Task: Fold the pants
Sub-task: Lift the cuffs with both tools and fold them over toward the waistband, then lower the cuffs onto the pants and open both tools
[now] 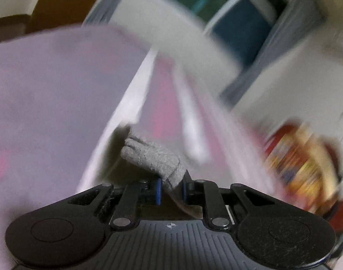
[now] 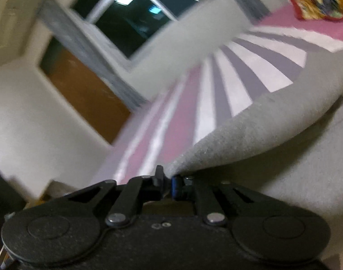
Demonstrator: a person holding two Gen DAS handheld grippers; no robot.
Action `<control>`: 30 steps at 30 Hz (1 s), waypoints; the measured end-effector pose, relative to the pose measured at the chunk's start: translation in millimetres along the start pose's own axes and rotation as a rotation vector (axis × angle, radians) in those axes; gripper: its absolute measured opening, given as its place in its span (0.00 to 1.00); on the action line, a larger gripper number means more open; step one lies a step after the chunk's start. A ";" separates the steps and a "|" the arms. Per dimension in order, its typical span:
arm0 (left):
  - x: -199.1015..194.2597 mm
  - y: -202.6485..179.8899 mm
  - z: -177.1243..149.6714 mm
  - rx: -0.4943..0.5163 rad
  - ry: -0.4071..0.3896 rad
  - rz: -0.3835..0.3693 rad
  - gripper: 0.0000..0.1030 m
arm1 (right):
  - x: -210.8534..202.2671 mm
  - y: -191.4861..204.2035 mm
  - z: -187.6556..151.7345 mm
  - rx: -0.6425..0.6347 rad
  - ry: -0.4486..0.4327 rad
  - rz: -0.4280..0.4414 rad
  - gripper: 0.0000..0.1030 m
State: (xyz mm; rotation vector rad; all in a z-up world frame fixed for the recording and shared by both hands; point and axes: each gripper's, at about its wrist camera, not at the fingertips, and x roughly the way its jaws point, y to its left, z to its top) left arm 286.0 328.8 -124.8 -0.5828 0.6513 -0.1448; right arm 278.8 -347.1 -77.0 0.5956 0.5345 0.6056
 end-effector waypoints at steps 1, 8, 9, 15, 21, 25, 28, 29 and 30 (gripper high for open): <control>12.4 6.2 -7.8 0.008 0.074 0.044 0.17 | 8.3 -5.9 -15.2 -0.053 0.071 -0.052 0.06; 14.3 5.9 -22.8 -0.034 0.040 0.070 0.17 | 49.2 -48.7 -40.2 0.077 0.188 -0.203 0.09; 14.0 8.4 -25.2 -0.053 0.033 0.064 0.17 | 52.1 -47.0 -39.4 0.065 0.190 -0.211 0.09; 1.2 2.9 -18.0 -0.042 -0.062 0.022 0.17 | 34.9 -3.1 -36.0 0.024 0.133 -0.161 0.05; 21.6 -8.3 -28.5 0.063 0.025 0.175 0.17 | 50.9 -15.7 -48.5 0.016 0.249 -0.267 0.06; -4.1 -44.7 -35.8 0.112 -0.045 0.310 0.59 | 27.8 -19.8 -39.2 0.103 0.178 -0.268 0.27; -15.8 -80.3 -51.1 0.169 -0.084 0.399 0.78 | -9.1 -11.2 -27.3 0.061 0.041 -0.341 0.87; -12.9 -89.2 -53.3 0.177 -0.085 0.407 0.78 | -19.2 -12.0 -19.3 0.052 0.011 -0.344 0.83; -10.8 -95.8 -57.1 0.171 -0.081 0.402 0.78 | -23.3 -12.7 -12.7 0.043 0.001 -0.362 0.74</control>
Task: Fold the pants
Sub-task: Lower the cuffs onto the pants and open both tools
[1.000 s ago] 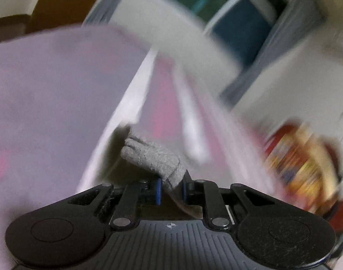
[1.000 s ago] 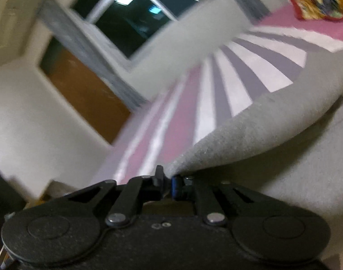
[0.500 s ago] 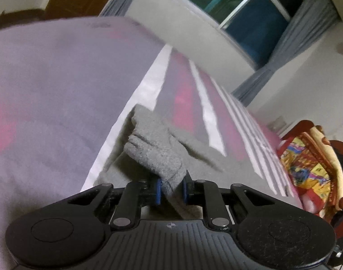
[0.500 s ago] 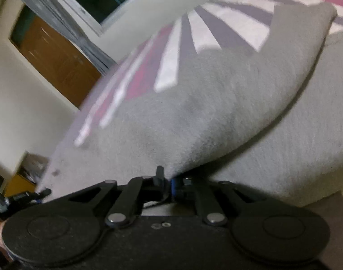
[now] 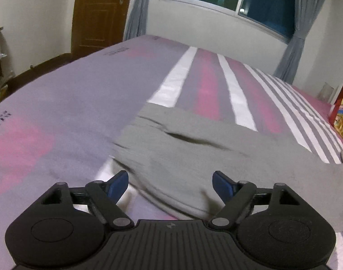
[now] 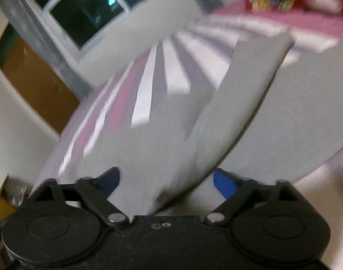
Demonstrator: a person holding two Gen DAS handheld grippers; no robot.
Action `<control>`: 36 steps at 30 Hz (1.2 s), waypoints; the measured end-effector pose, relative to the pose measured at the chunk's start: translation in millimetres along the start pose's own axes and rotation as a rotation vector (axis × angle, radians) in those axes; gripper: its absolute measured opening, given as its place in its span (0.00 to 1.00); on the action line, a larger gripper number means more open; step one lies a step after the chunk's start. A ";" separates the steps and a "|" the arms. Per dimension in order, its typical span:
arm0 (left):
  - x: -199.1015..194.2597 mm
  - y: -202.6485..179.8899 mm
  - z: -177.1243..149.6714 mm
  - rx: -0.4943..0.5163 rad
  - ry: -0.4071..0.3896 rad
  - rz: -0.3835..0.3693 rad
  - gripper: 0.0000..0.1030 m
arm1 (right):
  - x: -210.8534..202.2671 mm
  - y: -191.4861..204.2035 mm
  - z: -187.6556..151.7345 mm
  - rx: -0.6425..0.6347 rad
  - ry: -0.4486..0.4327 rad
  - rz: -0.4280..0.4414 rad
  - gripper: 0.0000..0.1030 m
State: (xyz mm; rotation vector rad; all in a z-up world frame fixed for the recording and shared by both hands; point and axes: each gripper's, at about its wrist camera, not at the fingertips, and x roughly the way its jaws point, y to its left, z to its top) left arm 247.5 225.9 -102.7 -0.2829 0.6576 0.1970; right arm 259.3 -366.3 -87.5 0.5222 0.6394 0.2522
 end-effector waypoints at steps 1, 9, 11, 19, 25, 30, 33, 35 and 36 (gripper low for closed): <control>1.3 -6.0 -3.9 -0.006 0.010 -0.003 0.78 | -1.7 -2.1 8.7 -0.008 -0.009 -0.024 0.73; 44.3 -24.0 -33.7 -0.007 0.086 0.112 0.90 | 58.7 15.7 56.3 -0.189 0.072 -0.250 0.70; 42.6 -24.2 -33.2 0.007 0.093 0.110 0.90 | 81.1 12.4 64.9 -0.201 0.131 -0.308 0.68; 43.3 -22.7 -36.4 0.019 0.096 0.097 0.91 | 47.3 -1.0 61.2 -0.258 0.141 -0.263 0.04; 41.4 -21.2 -38.5 0.026 0.094 0.088 0.91 | -21.1 -31.3 23.2 -0.212 0.111 -0.266 0.07; 38.9 -20.3 -37.5 0.030 0.107 0.082 0.91 | -36.8 -50.6 28.1 -0.141 0.018 -0.229 0.48; 39.4 -20.8 -36.8 0.024 0.114 0.086 0.91 | -25.3 -33.3 50.5 -0.244 0.016 -0.250 0.56; 39.5 -21.8 -36.6 0.025 0.115 0.090 0.91 | 1.6 -26.8 60.6 -0.349 0.075 -0.297 0.56; 39.6 -21.5 -36.5 0.025 0.116 0.088 0.91 | 17.0 -25.8 63.6 -0.410 0.111 -0.337 0.56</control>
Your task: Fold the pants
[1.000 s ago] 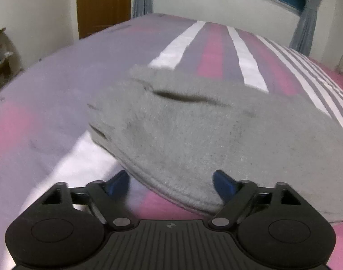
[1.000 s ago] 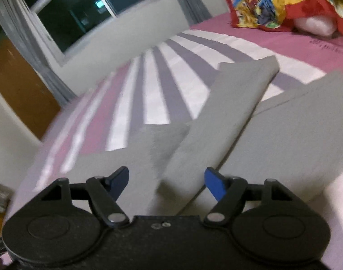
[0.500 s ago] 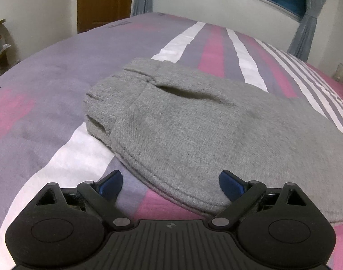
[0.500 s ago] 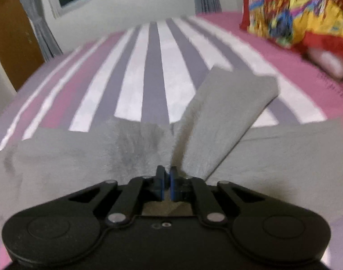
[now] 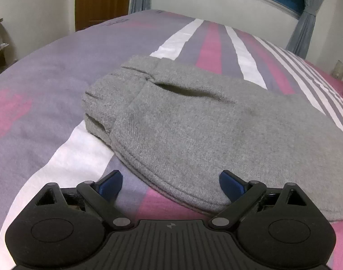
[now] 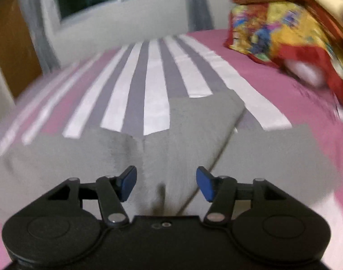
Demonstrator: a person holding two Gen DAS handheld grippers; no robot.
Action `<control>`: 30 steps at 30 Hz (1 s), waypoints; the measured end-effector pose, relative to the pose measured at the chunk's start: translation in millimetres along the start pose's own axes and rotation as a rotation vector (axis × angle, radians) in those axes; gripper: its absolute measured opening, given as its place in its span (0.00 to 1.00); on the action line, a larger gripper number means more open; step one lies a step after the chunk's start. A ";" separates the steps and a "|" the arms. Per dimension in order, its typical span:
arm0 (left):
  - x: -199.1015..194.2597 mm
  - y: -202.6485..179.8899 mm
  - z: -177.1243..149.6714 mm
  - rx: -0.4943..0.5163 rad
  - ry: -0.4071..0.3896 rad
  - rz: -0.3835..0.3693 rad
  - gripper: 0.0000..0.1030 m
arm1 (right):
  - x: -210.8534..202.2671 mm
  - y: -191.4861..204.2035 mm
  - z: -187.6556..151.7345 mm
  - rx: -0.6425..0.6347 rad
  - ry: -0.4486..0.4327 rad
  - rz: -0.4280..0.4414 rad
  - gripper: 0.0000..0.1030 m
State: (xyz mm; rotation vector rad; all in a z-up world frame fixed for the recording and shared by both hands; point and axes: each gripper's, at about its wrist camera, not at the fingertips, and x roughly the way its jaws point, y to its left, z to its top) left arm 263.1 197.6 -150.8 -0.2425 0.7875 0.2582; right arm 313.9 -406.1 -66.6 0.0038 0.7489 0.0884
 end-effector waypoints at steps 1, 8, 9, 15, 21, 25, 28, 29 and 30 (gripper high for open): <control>0.3 0.5 0.3 0.001 0.002 -0.002 0.91 | 15.0 2.2 3.2 -0.048 0.040 -0.042 0.53; 1.1 2.1 2.7 0.006 0.021 -0.020 0.91 | -18.2 -28.9 -20.2 0.028 0.003 -0.056 0.08; 1.3 2.2 3.3 0.006 0.024 -0.021 0.91 | -27.8 -34.8 -28.7 0.052 0.002 -0.051 0.08; 2.4 3.6 6.5 0.013 0.042 -0.027 0.91 | -26.1 -51.8 -55.5 0.076 0.017 -0.094 0.31; 6.5 0.5 6.6 0.013 0.044 -0.013 0.93 | -12.5 -22.0 -17.8 -0.158 -0.036 -0.084 0.48; 7.5 0.4 7.9 0.015 0.053 -0.017 0.93 | 28.1 -10.4 -0.5 -0.307 0.016 -0.152 0.09; 8.7 0.5 8.8 0.020 0.055 -0.018 0.93 | -3.6 -42.1 16.6 -0.063 -0.139 -0.101 0.04; 8.9 1.0 8.7 0.023 0.055 -0.017 0.93 | -22.8 -59.6 16.2 0.049 -0.200 -0.062 0.04; 9.0 1.0 8.6 0.025 0.055 -0.017 0.94 | -40.1 -75.7 11.8 0.139 -0.248 -0.039 0.04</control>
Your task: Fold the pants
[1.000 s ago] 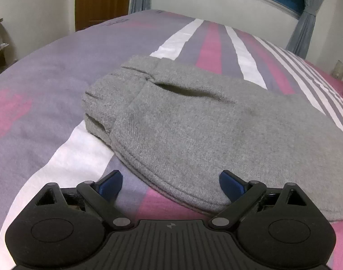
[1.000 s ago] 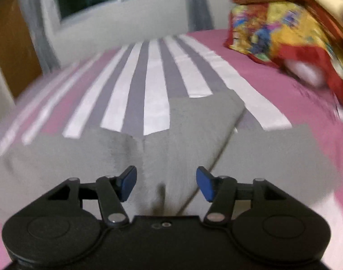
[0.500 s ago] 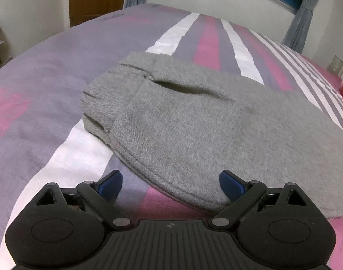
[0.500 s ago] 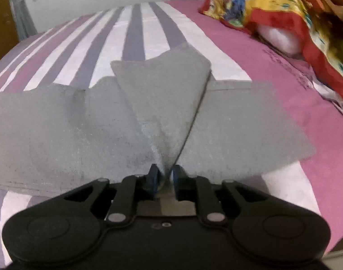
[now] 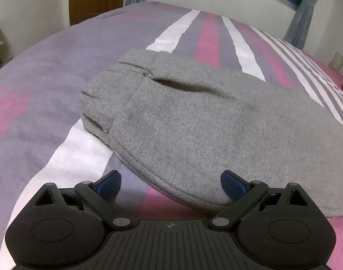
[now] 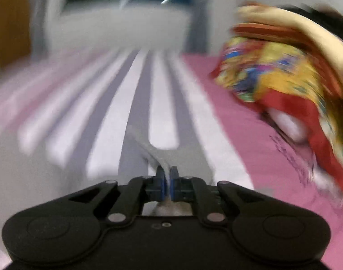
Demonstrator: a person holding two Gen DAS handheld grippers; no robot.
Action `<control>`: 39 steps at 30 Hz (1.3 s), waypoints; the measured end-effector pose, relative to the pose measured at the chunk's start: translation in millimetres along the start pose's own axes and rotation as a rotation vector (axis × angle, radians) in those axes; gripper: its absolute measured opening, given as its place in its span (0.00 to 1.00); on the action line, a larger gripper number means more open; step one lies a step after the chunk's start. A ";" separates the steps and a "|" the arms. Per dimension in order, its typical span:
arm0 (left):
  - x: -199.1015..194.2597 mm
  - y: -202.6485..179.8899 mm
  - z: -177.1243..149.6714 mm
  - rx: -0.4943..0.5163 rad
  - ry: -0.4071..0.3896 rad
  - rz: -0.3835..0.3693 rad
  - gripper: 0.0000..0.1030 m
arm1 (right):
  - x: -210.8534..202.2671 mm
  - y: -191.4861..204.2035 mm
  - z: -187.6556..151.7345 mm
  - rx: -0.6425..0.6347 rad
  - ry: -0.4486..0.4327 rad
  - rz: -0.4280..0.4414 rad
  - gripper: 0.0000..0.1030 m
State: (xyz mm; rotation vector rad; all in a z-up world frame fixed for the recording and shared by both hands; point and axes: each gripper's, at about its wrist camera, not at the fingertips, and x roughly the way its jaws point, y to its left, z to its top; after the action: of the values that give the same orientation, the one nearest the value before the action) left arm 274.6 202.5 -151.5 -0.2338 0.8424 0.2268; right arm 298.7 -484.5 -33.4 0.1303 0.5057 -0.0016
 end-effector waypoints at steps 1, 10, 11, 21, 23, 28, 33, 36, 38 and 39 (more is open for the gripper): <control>0.0 -0.3 0.1 0.001 0.000 0.001 0.94 | -15.9 -17.7 -2.8 0.084 -0.032 0.013 0.04; 1.7 -3.5 3.1 0.008 0.017 0.015 0.94 | -21.1 -129.3 -112.7 0.605 0.102 0.089 0.05; 1.9 -3.4 3.2 0.005 0.017 0.016 0.94 | -22.7 -133.7 -117.7 0.643 0.090 0.105 0.06; 3.7 -2.4 0.6 -0.005 0.008 0.024 0.96 | -53.3 -137.7 -100.4 0.637 0.000 0.130 0.04; 4.1 -2.1 0.1 -0.005 0.007 0.026 0.97 | -43.6 -140.8 -111.1 0.660 0.053 0.091 0.04; 4.3 -1.5 1.1 -0.003 0.013 0.024 0.97 | -51.3 -154.4 -127.8 0.783 0.030 0.099 0.26; 5.5 -1.8 0.7 -0.006 0.010 0.031 0.99 | -53.4 -174.5 -137.4 0.874 0.042 0.102 0.47; 5.4 -1.9 0.7 -0.008 0.011 0.033 0.99 | -38.4 -181.7 -133.7 0.927 0.094 0.103 0.47; 5.6 -1.7 0.9 -0.008 0.010 0.033 0.99 | -35.6 -175.4 -127.0 0.887 0.115 0.093 0.18; 6.0 -1.8 1.1 -0.008 0.009 0.032 0.99 | -33.7 -172.2 -122.3 0.832 0.129 0.089 0.08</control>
State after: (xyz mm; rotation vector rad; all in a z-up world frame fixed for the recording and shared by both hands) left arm 279.7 201.7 -155.1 -0.2294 0.8547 0.2595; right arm 204.4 -641.0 -144.5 0.9714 0.6036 -0.1181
